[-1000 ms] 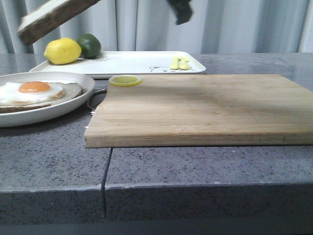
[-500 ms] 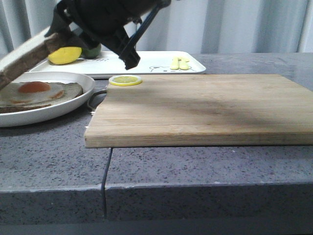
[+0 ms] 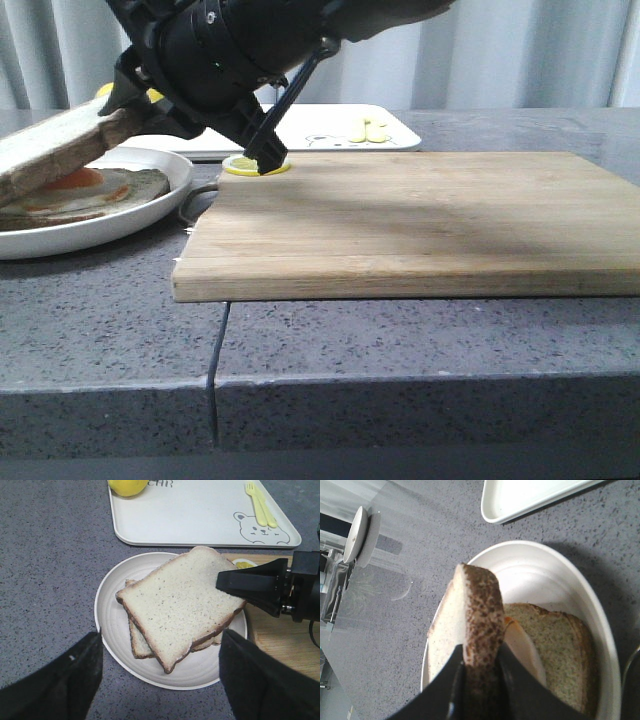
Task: Place bread and move sandwich to tray
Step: 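Lower the bread onto the egg toast and open the right gripper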
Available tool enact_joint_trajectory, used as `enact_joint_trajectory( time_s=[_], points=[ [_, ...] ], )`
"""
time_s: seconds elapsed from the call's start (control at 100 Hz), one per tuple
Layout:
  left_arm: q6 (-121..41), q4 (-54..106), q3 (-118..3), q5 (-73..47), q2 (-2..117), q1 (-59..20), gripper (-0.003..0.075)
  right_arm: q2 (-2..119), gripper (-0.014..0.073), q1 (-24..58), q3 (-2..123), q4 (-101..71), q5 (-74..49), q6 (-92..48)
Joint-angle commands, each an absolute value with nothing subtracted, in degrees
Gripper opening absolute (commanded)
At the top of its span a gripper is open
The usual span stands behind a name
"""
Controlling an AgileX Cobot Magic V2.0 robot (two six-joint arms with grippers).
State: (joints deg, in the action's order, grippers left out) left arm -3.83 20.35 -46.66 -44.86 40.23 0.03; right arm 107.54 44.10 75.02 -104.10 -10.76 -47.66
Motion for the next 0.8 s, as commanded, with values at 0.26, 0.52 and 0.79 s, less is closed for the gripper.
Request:
enact_joint_trajectory(
  time_s=[0.26,0.52,0.79],
  points=[
    [-3.66,21.84,-48.72,-41.54,40.46,0.08,0.0462,104.56,0.041,43.91,77.05,-107.76,-9.07,-49.15],
    [-3.66,21.84,-48.72,-41.54,40.46,0.08,0.0462,103.77,0.041,42.38,77.2,-107.76,-8.41,-49.85],
    [-3.66,21.84,-48.72,-41.54,40.46,0.08,0.0462,96.78,0.041,38.28,77.32,-105.94,-10.4,-56.28]
  ],
)
